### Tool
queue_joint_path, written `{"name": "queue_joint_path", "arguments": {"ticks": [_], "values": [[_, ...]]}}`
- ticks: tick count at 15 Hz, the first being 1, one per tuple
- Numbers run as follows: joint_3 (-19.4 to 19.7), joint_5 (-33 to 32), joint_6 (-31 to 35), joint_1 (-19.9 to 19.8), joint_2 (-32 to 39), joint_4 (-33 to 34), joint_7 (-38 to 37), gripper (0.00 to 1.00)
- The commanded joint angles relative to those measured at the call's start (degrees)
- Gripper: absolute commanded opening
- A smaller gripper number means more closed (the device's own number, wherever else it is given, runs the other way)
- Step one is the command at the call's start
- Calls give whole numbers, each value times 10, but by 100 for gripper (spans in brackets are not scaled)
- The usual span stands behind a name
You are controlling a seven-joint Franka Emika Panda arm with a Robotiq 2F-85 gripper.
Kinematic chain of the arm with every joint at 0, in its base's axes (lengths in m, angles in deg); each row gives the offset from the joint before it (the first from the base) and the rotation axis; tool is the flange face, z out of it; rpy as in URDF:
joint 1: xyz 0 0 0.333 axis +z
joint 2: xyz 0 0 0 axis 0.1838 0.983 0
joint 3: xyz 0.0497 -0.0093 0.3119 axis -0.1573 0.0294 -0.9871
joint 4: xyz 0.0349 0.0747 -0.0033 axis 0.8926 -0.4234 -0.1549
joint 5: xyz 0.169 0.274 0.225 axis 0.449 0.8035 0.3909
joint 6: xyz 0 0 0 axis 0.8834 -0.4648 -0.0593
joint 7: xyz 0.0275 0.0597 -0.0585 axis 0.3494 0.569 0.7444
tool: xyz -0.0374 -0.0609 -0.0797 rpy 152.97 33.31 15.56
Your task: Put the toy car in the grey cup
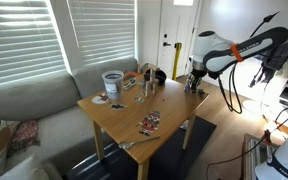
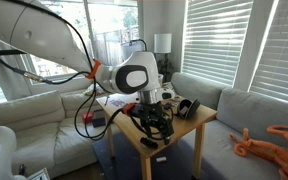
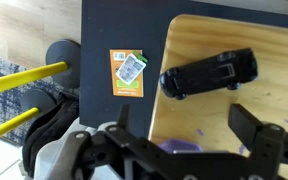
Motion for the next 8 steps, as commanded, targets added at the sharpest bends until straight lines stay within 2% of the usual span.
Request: {"name": "queue_joint_path", "arguments": {"ticks": [1,3,5,8], "values": [[5,-1,-2,6,0,1,0,100],[-1,-9,-3,2,-24,-6,-73,100],[-7,12,-33,3,-51,-12,-135,100],[-22,-1,-85,-2,-85,-21,-236,100]]}}
